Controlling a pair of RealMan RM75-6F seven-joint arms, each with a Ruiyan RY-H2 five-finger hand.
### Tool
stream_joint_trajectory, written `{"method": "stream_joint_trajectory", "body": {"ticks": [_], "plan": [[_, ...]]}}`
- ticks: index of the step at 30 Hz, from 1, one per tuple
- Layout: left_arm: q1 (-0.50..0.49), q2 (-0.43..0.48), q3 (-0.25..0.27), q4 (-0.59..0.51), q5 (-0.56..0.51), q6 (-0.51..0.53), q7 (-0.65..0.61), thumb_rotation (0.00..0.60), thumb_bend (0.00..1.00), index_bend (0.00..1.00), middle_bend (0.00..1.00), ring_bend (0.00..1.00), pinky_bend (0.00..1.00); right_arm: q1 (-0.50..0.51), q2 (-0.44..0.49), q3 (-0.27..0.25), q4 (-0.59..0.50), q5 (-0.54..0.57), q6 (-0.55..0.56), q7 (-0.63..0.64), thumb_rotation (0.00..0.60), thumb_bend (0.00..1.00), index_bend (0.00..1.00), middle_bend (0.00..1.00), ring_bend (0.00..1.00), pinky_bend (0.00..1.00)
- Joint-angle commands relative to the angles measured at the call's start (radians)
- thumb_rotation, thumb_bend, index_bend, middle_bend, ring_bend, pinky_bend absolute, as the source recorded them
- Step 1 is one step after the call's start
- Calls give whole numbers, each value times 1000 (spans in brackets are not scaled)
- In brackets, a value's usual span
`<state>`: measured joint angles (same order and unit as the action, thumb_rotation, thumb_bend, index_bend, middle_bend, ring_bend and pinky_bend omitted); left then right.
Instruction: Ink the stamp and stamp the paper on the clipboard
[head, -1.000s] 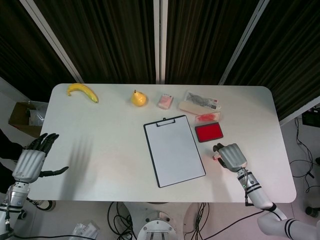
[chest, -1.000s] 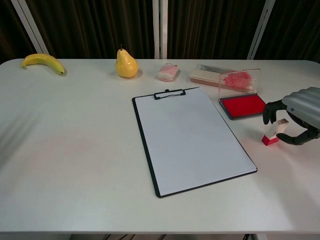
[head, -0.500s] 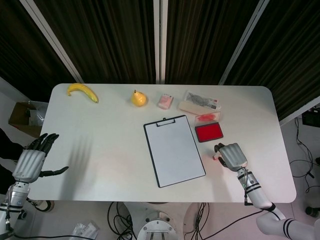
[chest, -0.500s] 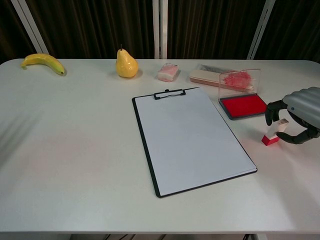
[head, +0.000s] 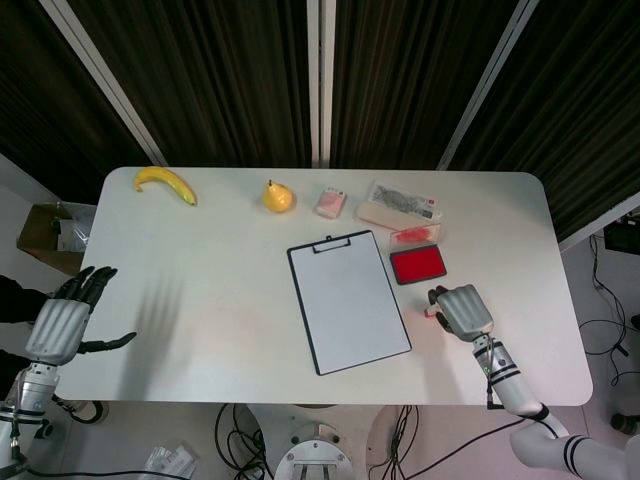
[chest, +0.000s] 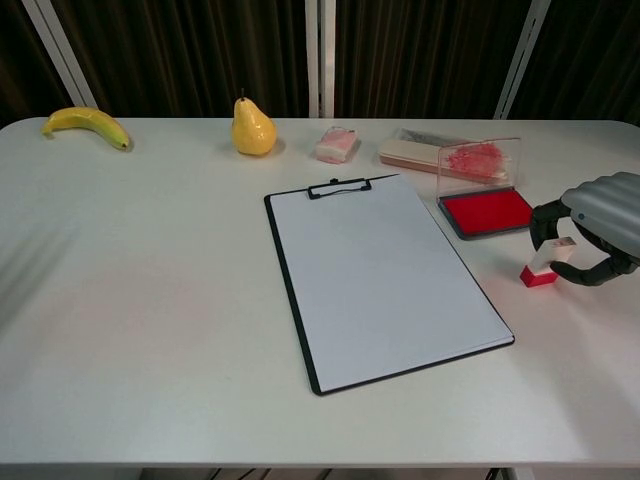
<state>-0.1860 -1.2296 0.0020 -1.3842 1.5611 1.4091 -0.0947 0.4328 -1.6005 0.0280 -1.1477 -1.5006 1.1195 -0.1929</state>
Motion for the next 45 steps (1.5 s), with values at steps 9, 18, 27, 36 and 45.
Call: {"method": "stream_joint_trajectory", "body": {"ticks": [9,18,27,36,45], "plan": [[-3,0,-2,0,-3,-4,-2,211,46,85,99,75,183,3,13,5,-7,-1,12,10,600,346,560,521,755,975],[-3,-2,1,6,-3,-9,-7,211,46,85,98,75,182,51,82,74,-56,47,-28,37,600,354,574,530,755,975],[-4,-3,2,3,-6,-12,-9,210,46,85,99,75,183,203,129,170,-50,210,-289,-13,600,406,578,539,755,975],[-3,-7,0,11,-8,-11,-12,211,47,72,99,75,183,273,60,177,37,290,-372,-47,600,407,582,552,755,975],[-2,-12,-1,24,-11,-10,-27,211,47,72,99,75,183,287,20,157,89,296,-369,-40,600,408,583,551,755,975]]}}
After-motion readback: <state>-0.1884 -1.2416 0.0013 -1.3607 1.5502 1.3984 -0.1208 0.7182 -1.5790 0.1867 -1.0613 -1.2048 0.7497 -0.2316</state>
